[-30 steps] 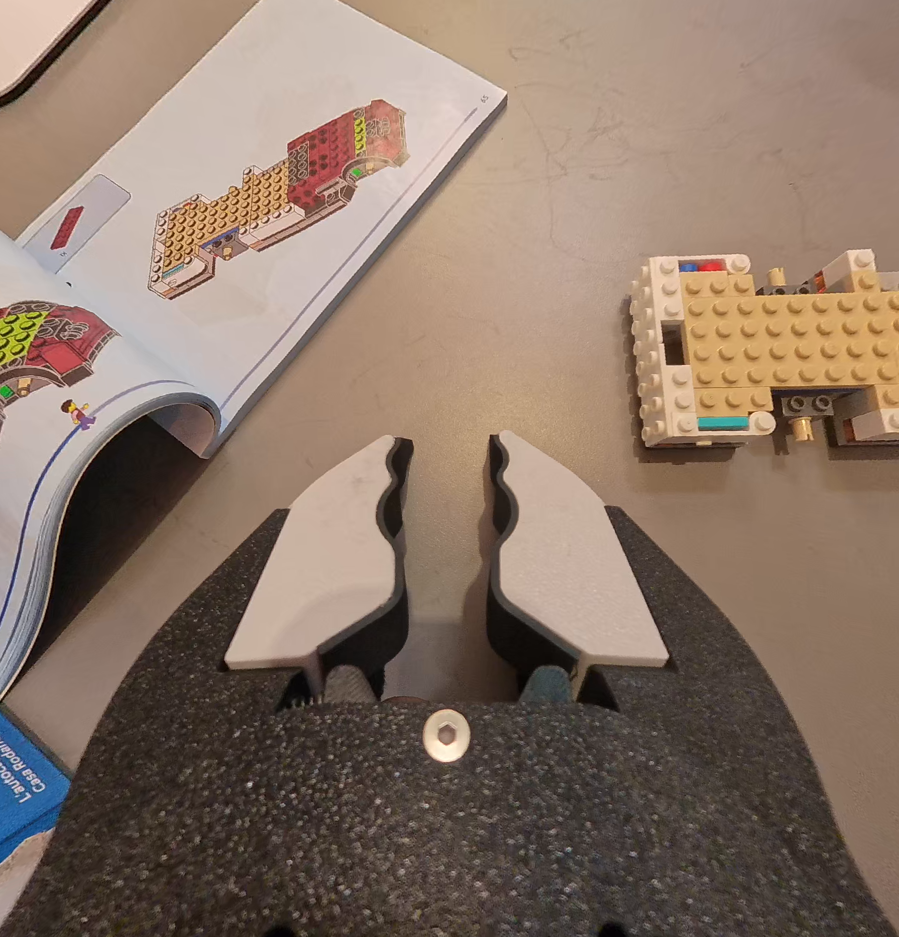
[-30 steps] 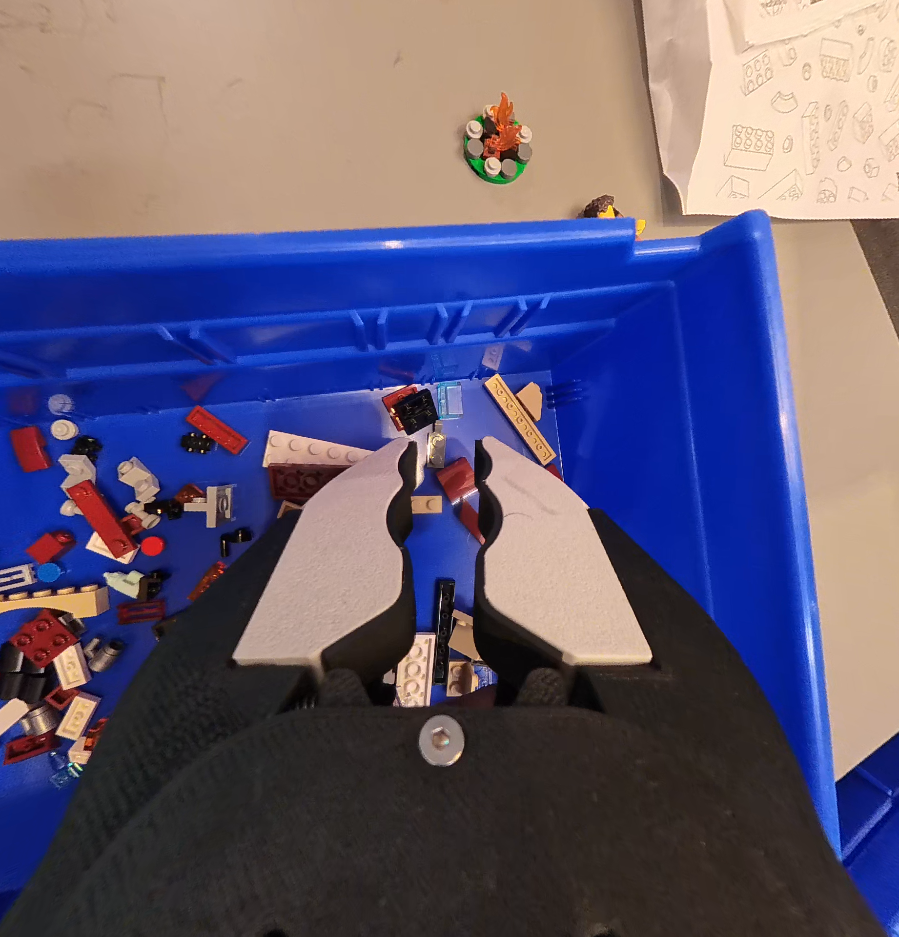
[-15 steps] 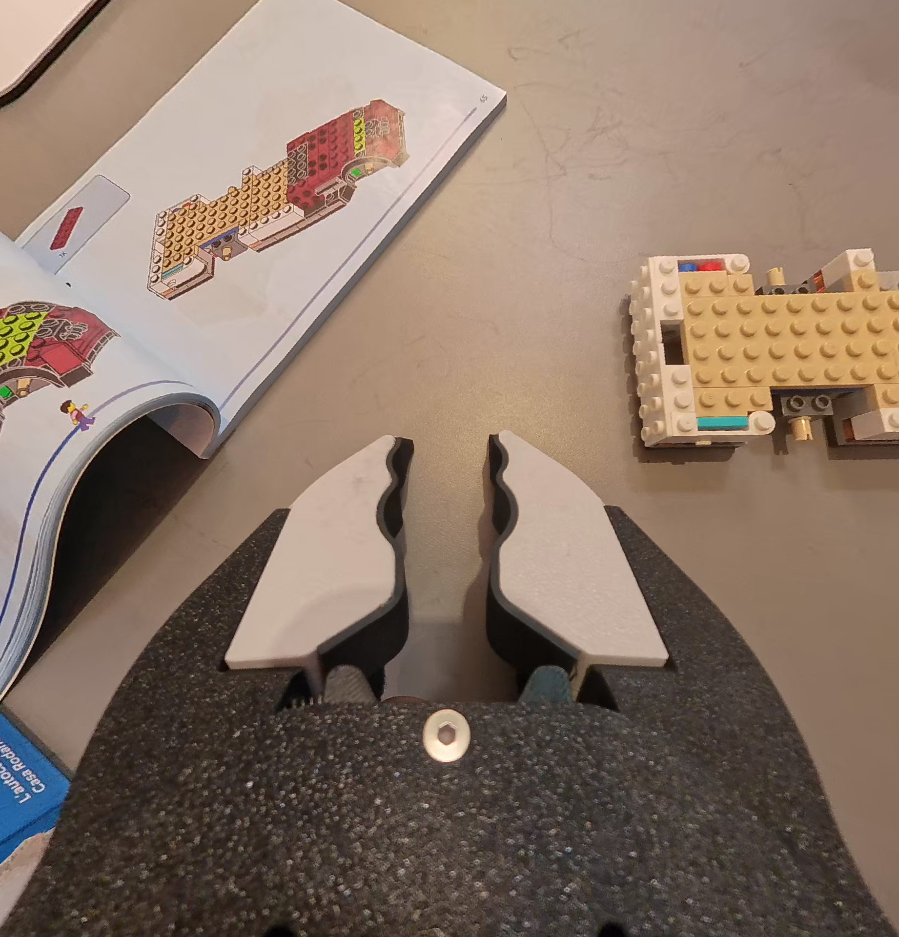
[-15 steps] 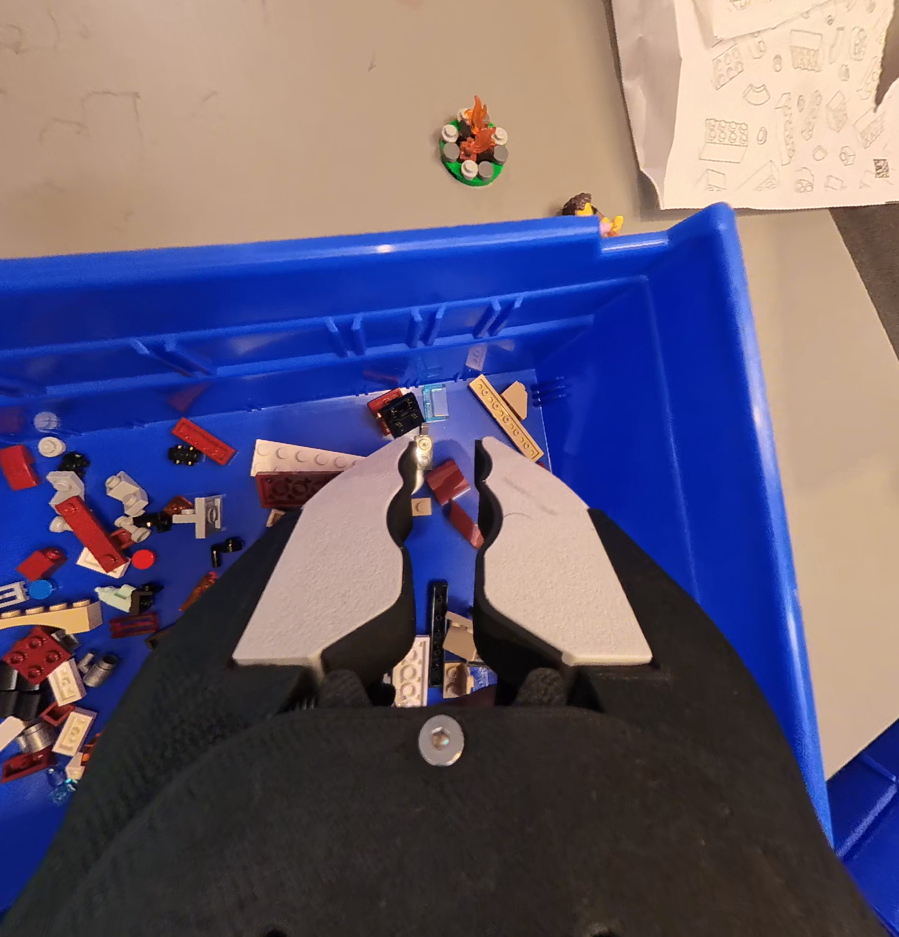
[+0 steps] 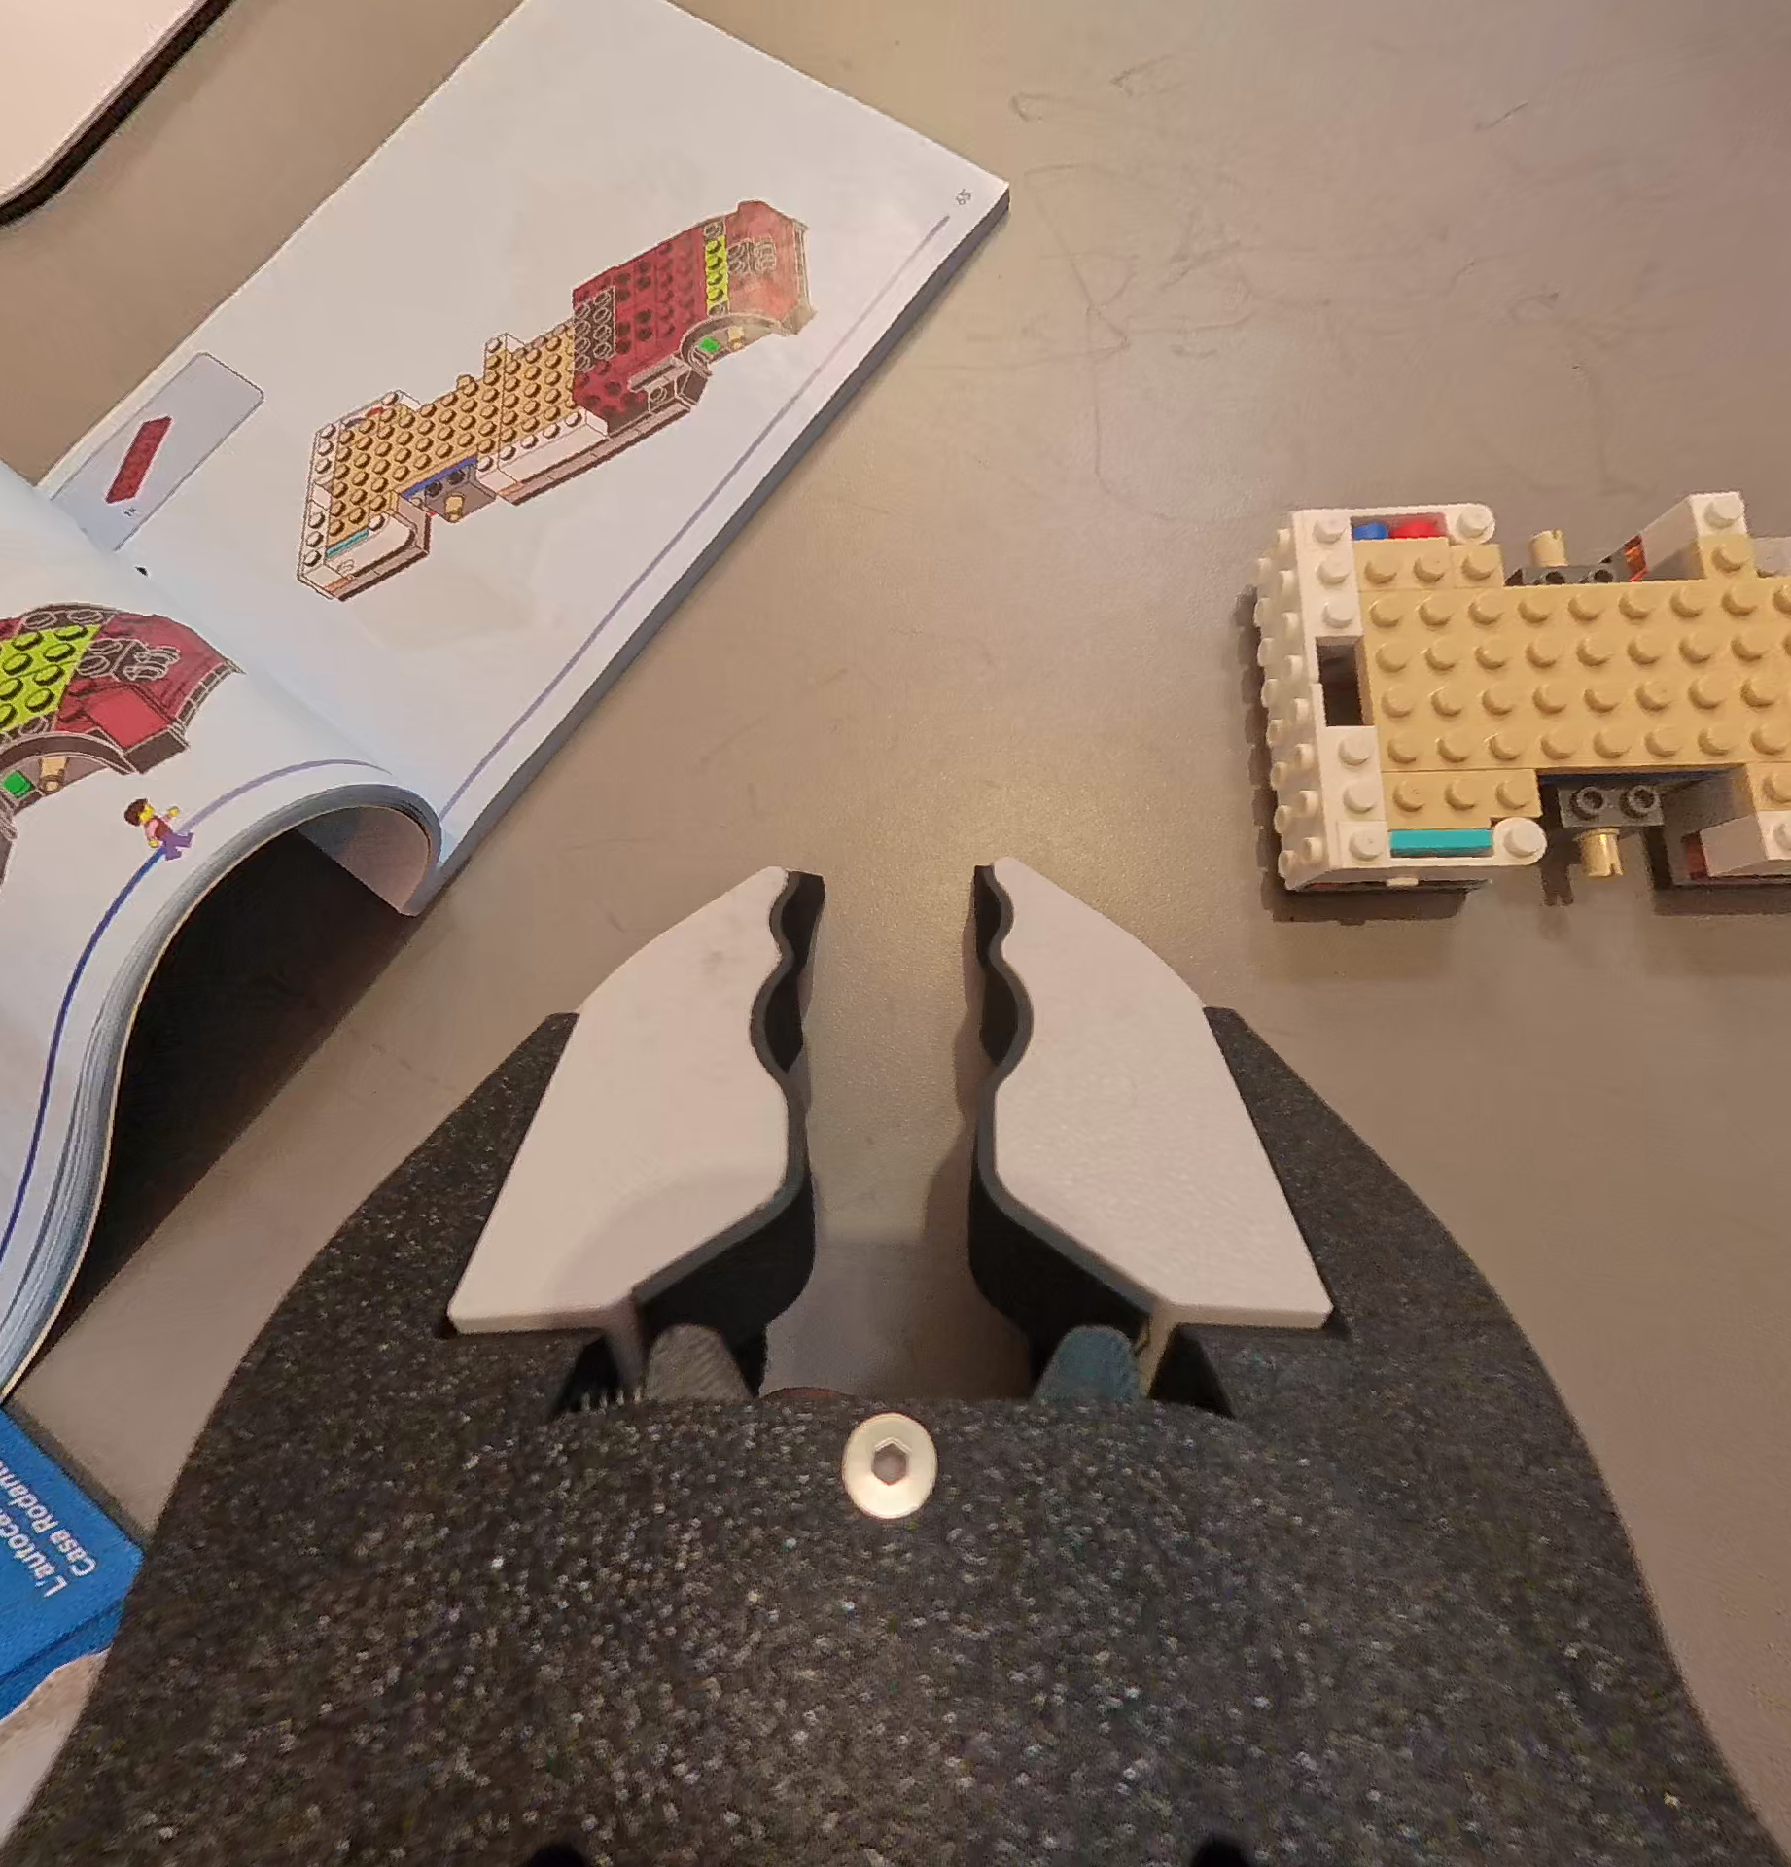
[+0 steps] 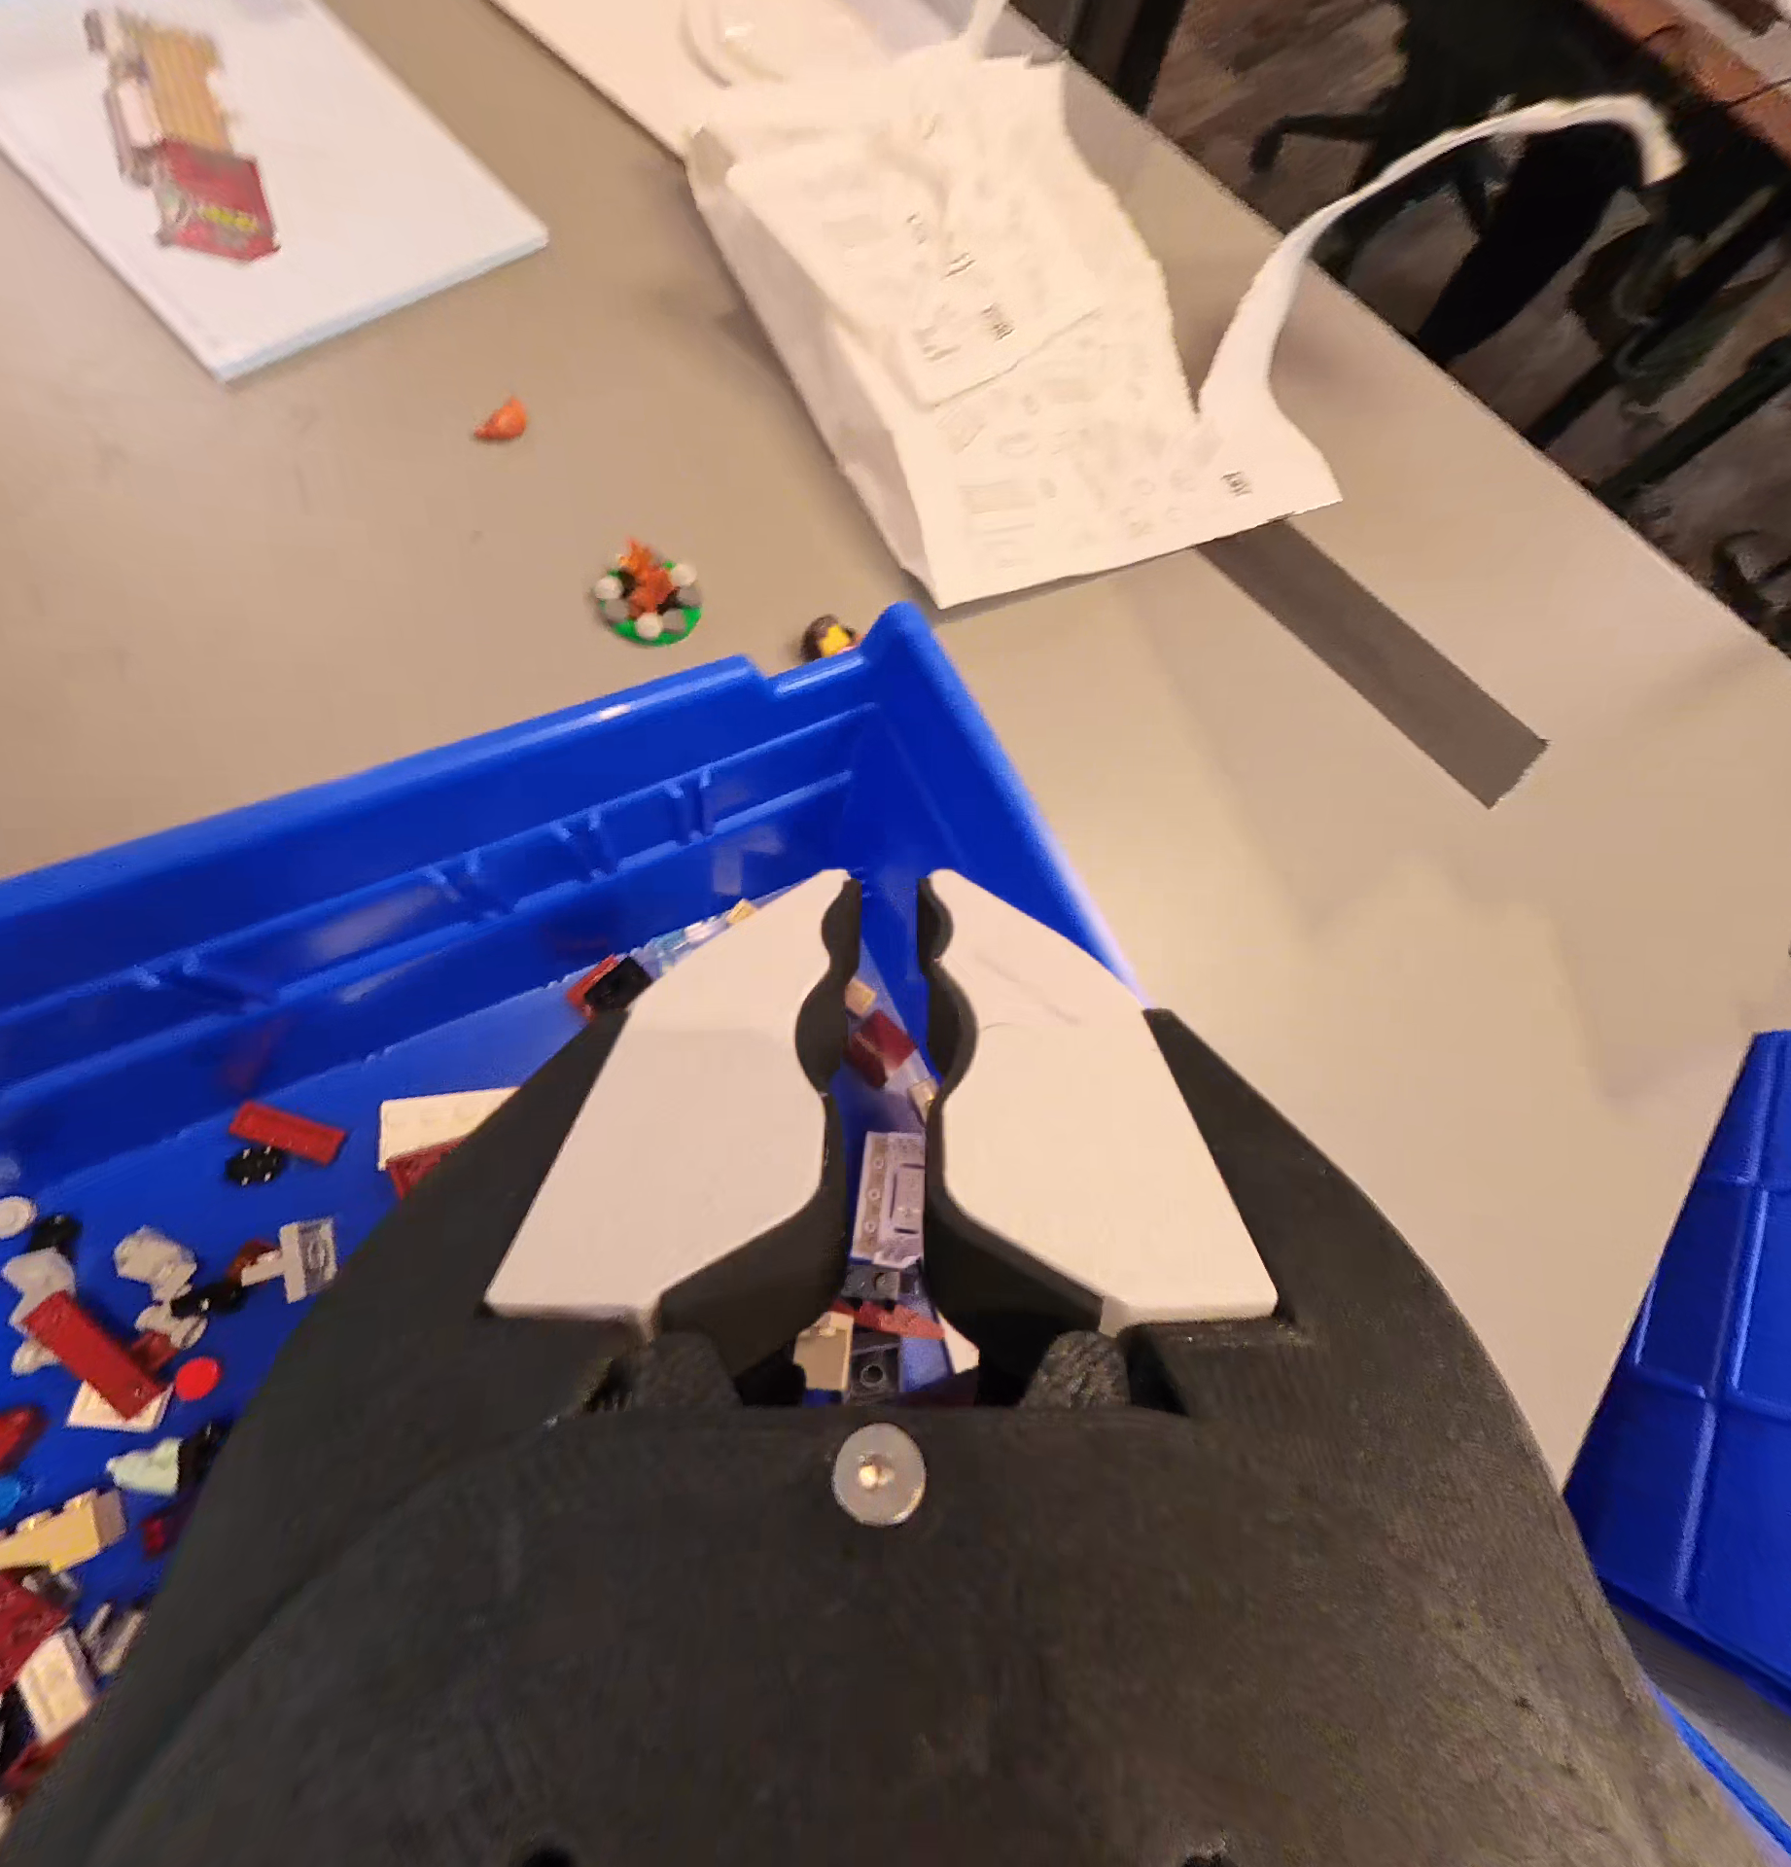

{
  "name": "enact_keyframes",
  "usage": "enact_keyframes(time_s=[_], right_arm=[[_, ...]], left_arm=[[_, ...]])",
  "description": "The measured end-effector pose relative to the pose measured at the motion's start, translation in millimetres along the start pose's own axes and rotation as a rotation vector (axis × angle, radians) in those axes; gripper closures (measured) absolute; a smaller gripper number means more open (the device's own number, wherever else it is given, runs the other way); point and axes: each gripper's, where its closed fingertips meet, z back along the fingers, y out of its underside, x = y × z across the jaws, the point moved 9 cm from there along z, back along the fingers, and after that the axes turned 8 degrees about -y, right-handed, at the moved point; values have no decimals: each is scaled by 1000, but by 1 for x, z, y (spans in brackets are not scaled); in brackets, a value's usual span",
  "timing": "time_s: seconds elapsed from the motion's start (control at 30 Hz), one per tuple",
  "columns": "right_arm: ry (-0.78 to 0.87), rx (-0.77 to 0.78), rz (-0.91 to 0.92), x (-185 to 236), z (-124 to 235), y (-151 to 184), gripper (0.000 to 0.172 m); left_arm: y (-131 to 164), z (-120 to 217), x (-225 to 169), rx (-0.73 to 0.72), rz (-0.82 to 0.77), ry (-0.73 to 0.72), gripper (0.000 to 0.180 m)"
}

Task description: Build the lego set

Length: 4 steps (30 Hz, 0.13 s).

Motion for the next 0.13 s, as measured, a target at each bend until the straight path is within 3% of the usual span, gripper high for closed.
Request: enact_keyframes(time_s=[0.13], right_arm=[[87,-92,-84,-12,10,-4,164]], left_arm=[[0,0,0,-1,-3,-3,148]])
